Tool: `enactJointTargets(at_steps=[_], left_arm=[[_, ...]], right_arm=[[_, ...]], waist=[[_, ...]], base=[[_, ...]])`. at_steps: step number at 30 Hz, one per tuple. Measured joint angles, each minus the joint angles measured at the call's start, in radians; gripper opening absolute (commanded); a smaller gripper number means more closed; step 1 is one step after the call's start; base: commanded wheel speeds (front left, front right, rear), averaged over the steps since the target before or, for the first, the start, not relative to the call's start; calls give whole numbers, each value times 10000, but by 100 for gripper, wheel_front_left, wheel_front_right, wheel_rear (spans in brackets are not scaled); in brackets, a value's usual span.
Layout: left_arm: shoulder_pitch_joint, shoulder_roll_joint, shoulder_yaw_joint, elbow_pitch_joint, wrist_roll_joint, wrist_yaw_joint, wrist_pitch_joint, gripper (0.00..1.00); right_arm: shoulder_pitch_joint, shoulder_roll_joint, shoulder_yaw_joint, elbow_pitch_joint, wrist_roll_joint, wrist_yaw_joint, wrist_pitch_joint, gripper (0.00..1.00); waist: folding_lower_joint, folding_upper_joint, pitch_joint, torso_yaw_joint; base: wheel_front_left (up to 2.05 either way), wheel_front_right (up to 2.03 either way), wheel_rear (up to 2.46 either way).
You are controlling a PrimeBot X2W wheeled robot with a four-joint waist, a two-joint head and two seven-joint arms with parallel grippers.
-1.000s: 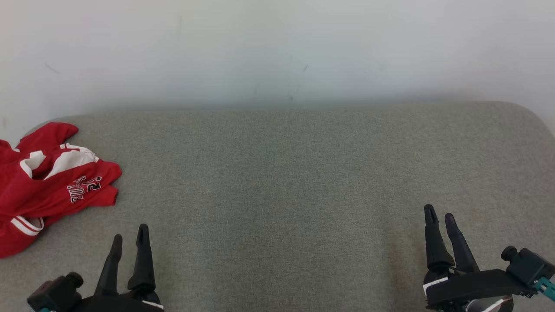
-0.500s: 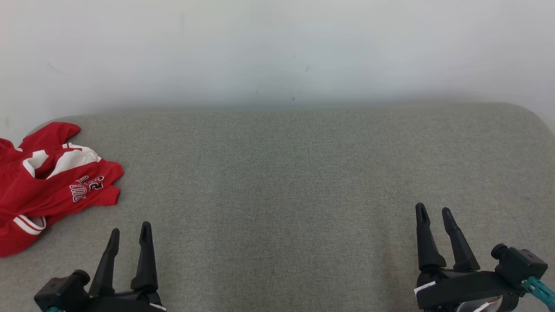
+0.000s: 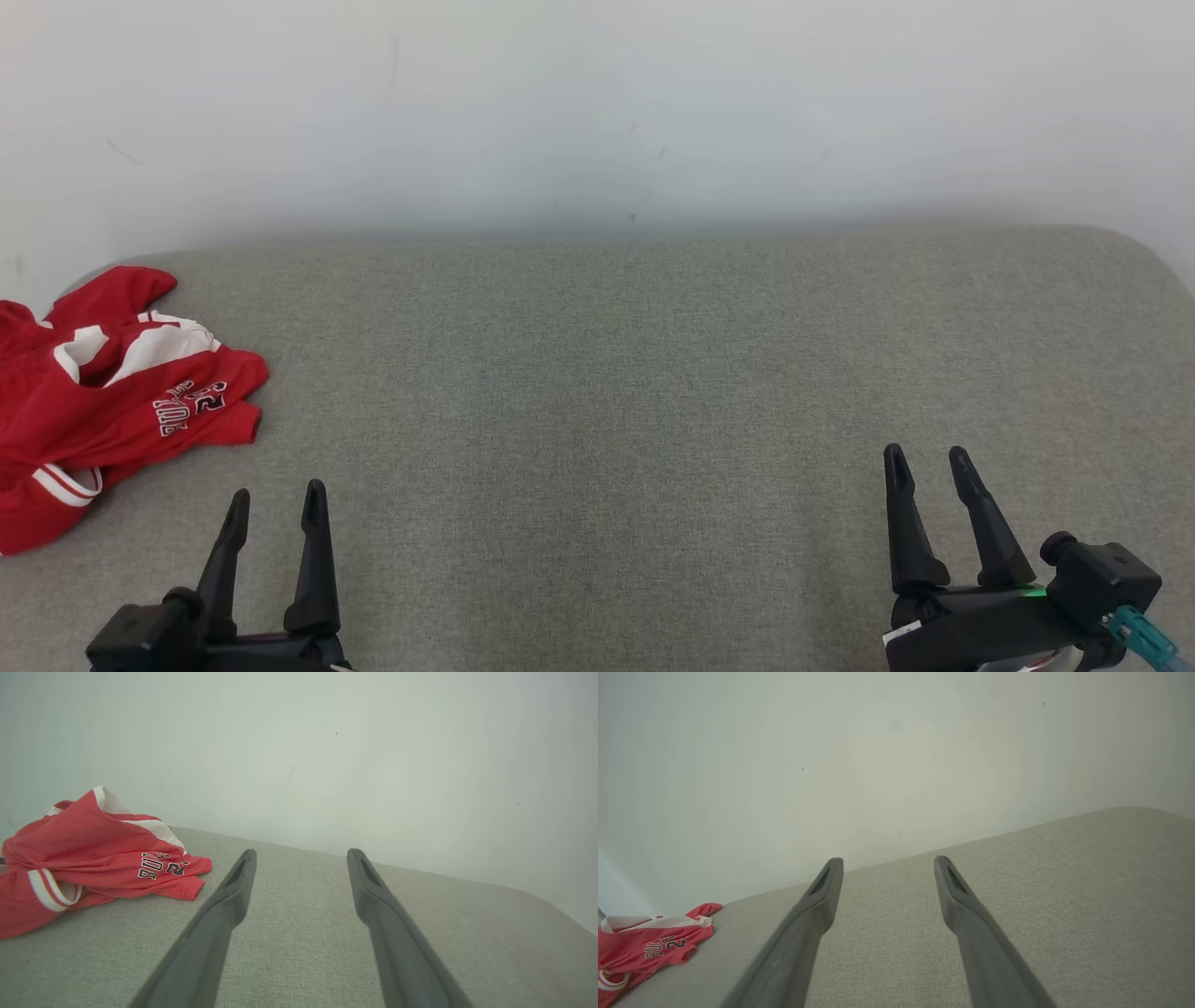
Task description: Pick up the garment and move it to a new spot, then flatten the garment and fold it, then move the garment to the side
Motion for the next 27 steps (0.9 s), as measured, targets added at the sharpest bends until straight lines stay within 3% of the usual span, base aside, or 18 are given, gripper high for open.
enactJointTargets(at_steps=[27], left_arm=[[217, 222, -12, -84, 1225, -201, -535, 100]], right_arm=[[124, 2, -387, 8, -1902, 0, -568, 100]], waist=[[0, 0, -38, 13]], base=[[0, 0, 0]])
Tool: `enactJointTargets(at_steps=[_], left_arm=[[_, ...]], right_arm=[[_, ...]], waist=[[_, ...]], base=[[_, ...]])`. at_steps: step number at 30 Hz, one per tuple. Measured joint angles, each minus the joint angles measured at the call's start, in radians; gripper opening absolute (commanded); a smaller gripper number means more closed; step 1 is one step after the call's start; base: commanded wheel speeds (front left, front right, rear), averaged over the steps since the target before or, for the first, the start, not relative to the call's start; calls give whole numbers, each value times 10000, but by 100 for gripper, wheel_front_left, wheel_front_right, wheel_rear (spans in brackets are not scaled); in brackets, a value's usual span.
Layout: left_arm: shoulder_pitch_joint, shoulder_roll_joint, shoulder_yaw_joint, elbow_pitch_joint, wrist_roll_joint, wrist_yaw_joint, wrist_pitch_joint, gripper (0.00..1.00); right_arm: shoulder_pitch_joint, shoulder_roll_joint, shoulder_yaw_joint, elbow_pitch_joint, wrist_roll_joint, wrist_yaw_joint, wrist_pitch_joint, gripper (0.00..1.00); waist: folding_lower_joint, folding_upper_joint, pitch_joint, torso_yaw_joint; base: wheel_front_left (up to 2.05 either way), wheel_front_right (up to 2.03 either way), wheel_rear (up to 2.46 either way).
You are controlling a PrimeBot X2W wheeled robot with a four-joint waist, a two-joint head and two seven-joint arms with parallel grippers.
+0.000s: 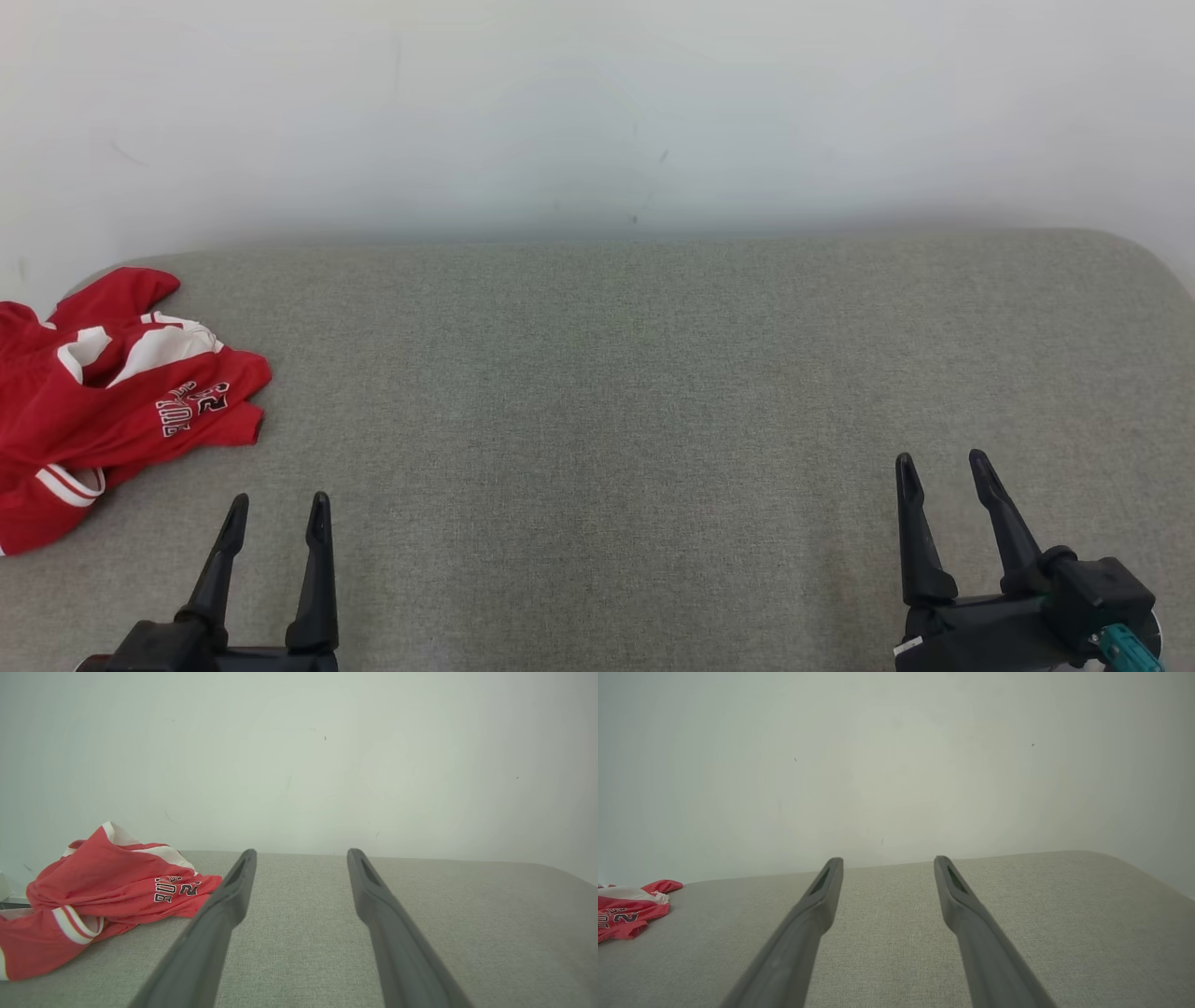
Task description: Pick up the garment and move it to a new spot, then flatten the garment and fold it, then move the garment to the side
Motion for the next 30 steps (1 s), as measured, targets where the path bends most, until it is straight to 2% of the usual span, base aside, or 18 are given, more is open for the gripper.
enactJointTargets(at_steps=[14, 30], left_arm=[[15, 171, -194, 230, 343, -52, -268, 100], [12, 257, -178, 552, -81, -65, -268, 100]], right_arm=[[69, 2, 44, 180, -798, 0, -113, 100], [97, 4, -56, 153, -692, 0, 79, 100]], waist=[[0, 0, 30, 50], [0, 0, -18, 64]], base=[[0, 0, 0], [0, 0, 0]])
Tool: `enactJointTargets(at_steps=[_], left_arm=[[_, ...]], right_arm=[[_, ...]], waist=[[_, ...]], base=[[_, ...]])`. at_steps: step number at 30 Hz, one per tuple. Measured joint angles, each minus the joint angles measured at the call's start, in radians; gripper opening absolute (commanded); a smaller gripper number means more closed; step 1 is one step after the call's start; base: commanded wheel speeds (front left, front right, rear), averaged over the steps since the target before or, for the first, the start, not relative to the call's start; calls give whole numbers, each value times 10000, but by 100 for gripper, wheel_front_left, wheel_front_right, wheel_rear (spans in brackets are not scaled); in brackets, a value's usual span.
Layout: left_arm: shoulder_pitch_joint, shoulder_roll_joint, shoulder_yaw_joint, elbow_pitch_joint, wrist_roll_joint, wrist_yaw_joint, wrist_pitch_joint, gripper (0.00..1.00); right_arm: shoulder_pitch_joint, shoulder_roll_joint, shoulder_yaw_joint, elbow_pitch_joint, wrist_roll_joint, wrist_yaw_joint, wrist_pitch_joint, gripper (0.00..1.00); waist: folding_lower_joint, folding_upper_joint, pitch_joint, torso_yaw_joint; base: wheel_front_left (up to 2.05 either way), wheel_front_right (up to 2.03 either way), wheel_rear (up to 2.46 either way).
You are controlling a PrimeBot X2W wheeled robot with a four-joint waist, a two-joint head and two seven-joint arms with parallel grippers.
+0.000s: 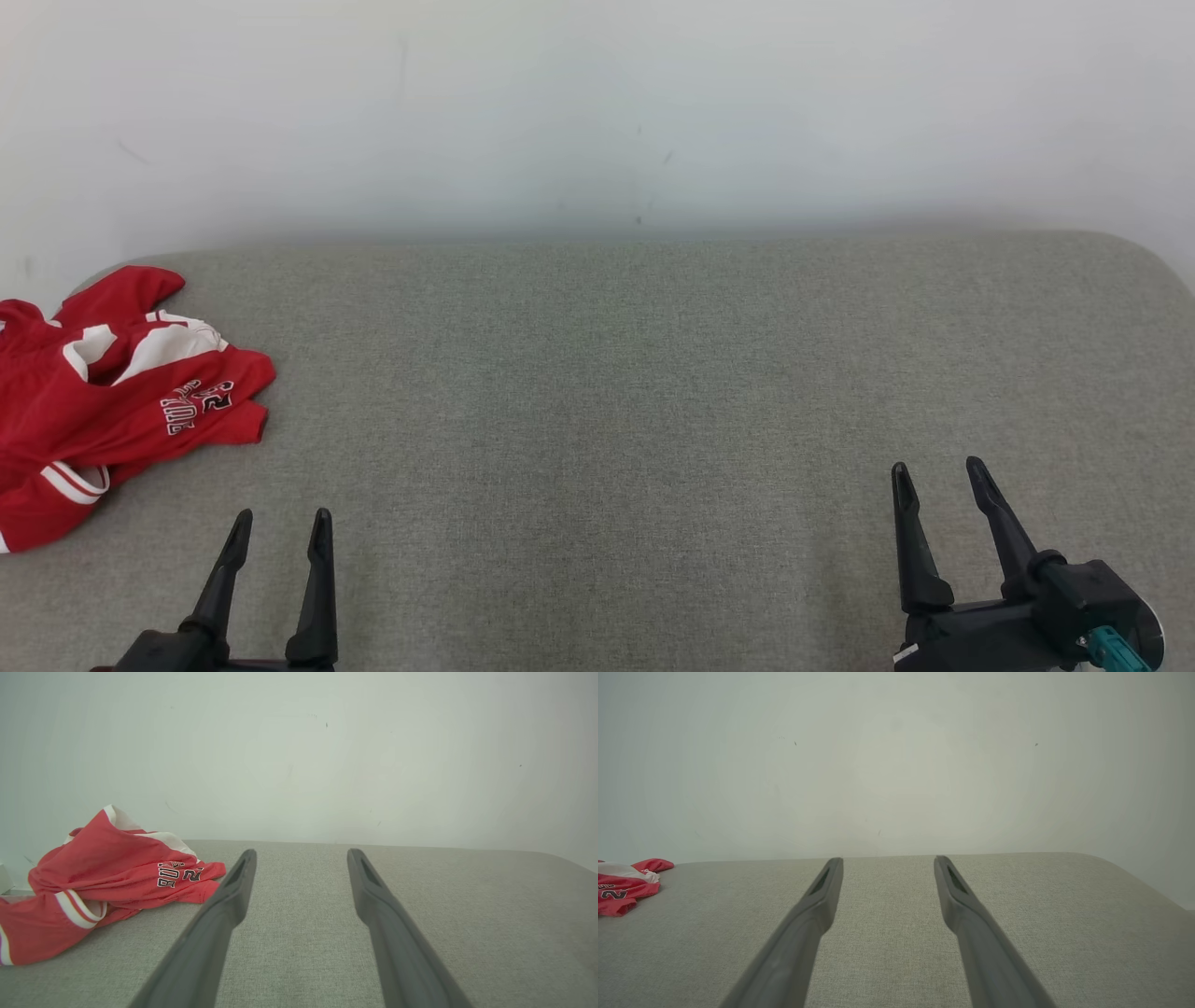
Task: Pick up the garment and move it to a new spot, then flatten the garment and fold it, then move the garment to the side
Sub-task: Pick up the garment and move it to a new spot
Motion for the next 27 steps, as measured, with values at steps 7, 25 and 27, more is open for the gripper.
enactJointTargets(at_steps=[7, 25, 27], left_arm=[[-11, 13, -17, 71, -54, 73, 0, 100], [-81, 171, 105, 456, -180, 384, 4, 100], [-79, 184, 128, 489, -190, 435, 4, 100]], right_arm=[[16, 2, -21, -12, 19, 0, 6, 100], [148, 12, 98, 339, 311, 0, -29, 100], [169, 13, 128, 407, 357, 0, -33, 100]], waist=[[0, 0, 11, 60], [0, 1, -20, 1400], [0, 0, -37, 1655]], base=[[0, 0, 0], [0, 0, 0], [0, 0, 0]])
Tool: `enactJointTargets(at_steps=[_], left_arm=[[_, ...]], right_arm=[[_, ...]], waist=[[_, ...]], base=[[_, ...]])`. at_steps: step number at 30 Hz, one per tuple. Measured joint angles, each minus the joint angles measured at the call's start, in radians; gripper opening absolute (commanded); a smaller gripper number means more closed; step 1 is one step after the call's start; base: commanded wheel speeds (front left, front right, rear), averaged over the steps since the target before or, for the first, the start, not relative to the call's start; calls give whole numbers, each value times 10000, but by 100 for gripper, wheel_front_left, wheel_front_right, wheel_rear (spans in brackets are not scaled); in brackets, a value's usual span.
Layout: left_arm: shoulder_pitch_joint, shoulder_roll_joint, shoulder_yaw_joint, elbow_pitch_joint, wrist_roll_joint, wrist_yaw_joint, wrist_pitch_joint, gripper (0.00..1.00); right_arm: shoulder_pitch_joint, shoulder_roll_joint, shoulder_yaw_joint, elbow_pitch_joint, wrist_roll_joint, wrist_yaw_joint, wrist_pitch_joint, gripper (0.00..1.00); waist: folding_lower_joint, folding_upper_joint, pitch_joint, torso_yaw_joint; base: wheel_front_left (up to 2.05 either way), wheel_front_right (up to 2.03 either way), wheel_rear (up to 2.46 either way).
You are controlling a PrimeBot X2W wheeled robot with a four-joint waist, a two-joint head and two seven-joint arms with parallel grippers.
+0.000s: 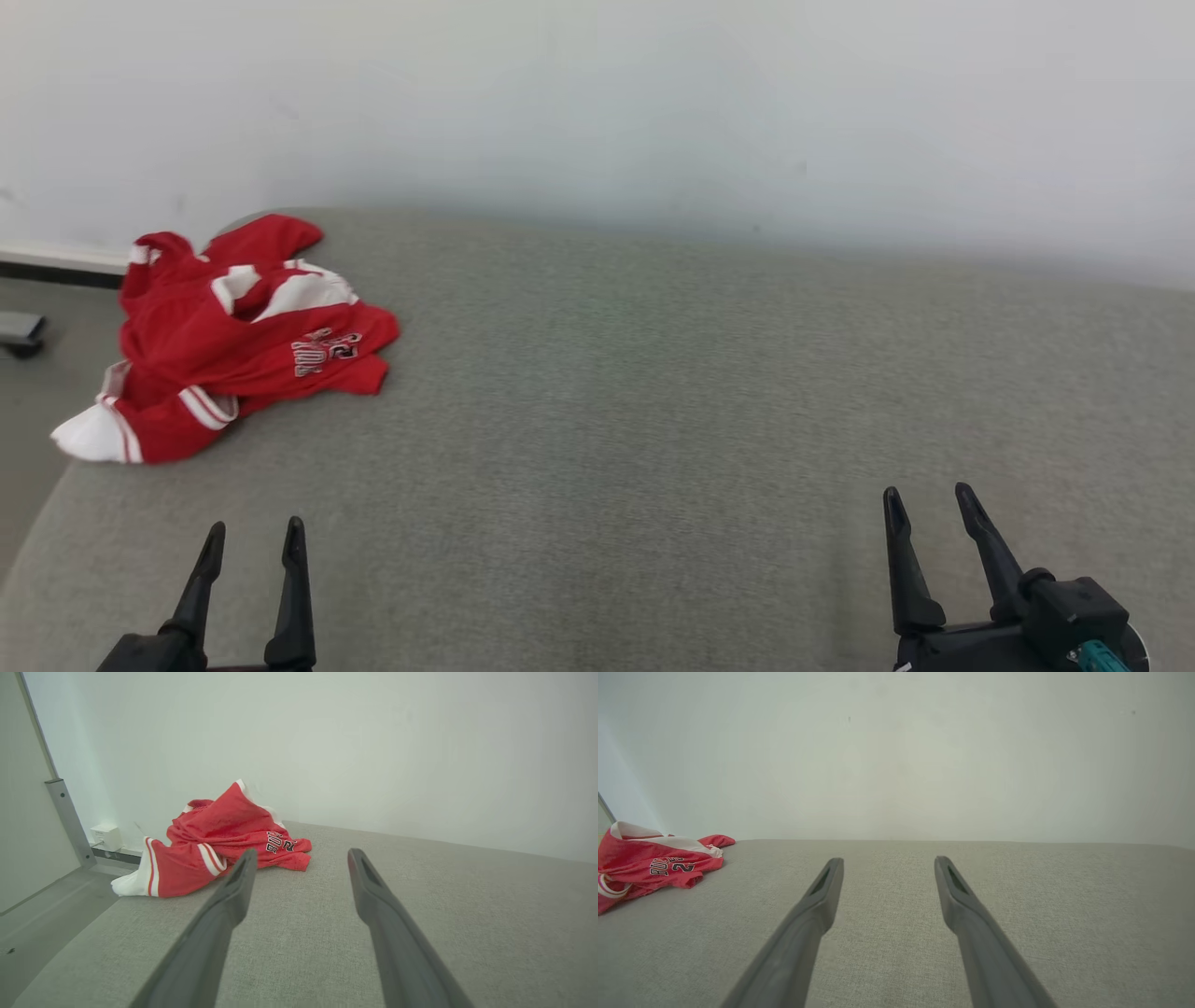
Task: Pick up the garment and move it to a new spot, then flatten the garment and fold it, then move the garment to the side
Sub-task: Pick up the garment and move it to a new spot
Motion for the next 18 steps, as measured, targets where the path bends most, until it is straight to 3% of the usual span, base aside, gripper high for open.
enactJointTargets(at_steps=[18], left_arm=[[94, 35, 201, 13, -61, 531, -2, 100]], right_arm=[[20, 4, 284, 232, 71, 0, -25, 100]], waist=[[0, 0, -126, 2497]], base=[[0, 0, 0]])
